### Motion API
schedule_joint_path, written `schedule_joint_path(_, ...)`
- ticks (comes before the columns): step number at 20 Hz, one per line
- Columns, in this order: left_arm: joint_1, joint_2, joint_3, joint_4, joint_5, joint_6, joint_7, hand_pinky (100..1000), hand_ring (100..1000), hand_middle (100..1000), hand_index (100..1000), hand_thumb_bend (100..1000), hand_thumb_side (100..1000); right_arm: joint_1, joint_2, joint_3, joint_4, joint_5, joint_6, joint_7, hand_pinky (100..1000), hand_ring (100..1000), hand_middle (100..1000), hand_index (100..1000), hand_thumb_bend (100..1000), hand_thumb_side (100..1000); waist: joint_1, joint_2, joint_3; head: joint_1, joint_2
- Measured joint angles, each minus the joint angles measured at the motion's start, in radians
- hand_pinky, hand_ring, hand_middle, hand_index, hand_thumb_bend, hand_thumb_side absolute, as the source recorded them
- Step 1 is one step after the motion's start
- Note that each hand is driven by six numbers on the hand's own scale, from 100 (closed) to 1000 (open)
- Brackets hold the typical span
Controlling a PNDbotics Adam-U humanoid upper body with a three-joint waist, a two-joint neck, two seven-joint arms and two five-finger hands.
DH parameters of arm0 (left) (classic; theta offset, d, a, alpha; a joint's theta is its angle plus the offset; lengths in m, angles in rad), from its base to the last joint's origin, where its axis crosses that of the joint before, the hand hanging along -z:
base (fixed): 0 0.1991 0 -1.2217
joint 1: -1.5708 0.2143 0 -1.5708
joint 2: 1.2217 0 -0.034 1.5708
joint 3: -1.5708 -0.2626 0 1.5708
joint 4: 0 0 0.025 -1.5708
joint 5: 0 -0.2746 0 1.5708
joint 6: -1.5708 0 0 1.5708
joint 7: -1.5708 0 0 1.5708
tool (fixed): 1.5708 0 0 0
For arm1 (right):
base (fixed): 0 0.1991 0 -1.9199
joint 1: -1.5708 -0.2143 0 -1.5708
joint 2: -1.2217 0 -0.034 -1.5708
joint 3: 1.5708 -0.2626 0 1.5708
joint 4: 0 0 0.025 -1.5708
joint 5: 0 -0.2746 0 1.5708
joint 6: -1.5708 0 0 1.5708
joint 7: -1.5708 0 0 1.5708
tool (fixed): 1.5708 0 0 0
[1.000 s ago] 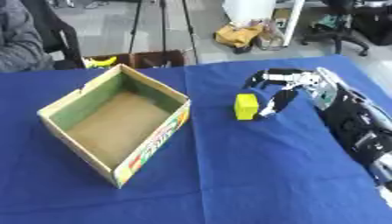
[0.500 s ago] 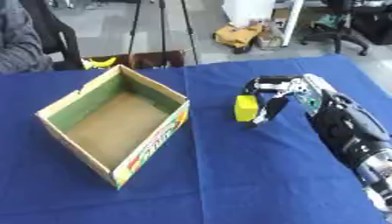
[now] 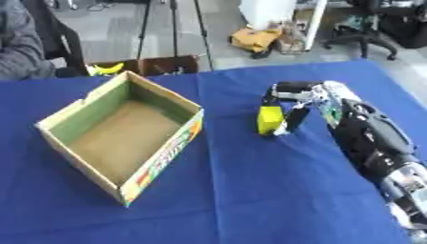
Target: Pick up objects on the table and place them in the box.
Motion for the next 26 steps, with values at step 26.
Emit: schedule_joint_path(26, 0.016, -0.001, -0.019, 0.000, 0.012, 0.003, -0.022, 564, 638, 603, 693, 307, 811, -0.300, 0.291, 0.116, -0.109, 0.030, -0.105, -0.036, 705, 788, 417, 477, 127, 231, 0.016, -0.022, 0.089, -0.042, -0.002)
